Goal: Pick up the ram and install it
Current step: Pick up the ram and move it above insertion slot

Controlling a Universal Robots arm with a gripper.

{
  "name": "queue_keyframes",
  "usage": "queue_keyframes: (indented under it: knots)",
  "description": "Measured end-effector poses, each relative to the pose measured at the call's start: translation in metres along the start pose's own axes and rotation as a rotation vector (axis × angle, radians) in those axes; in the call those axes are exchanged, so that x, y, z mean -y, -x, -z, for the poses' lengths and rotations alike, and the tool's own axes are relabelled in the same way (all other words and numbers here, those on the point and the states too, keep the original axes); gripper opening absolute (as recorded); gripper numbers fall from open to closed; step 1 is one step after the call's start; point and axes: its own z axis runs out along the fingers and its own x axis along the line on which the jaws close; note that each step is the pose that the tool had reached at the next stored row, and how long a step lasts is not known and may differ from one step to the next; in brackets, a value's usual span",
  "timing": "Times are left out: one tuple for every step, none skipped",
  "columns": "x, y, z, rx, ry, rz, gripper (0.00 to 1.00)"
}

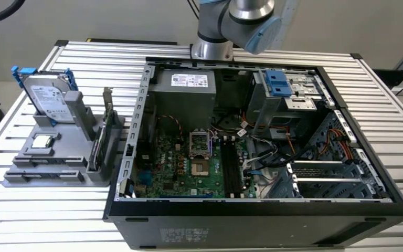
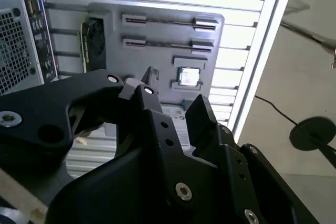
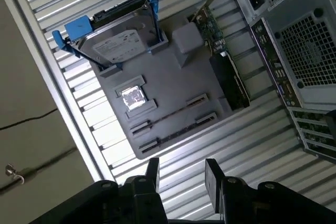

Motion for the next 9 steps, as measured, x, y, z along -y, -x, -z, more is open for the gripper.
queue_keyframes:
  knots:
    - [0.0000, 0.0000, -0.0001, 0.0008, -0.0002, -0.014, 1.00]
    - [0.0000, 0.0000, -0.0001, 0.0016, -0.0004, -0.029, 1.00]
    - [0.0000, 0.0000, -0.0001, 0.0023, -0.0007, -0.042, 1.00]
    - [0.0000, 0.0000, -0.0001, 0.0030, -0.0009, -0.056, 1.00]
    - [-0.0001, 0.0000, 0.0000, 0.0036, -0.0013, -0.070, 1.00]
    - [0.0000, 0.0000, 0.0000, 0.0044, -0.0016, -0.084, 1.00]
    - [0.0000, 0.0000, 0.0000, 0.0051, -0.0017, -0.097, 1.00]
    - [0.0000, 0.0000, 0.0000, 0.0057, -0.0020, -0.110, 1.00]
    - [0.0000, 0.0000, 0.0000, 0.0064, -0.0023, -0.123, 1.00]
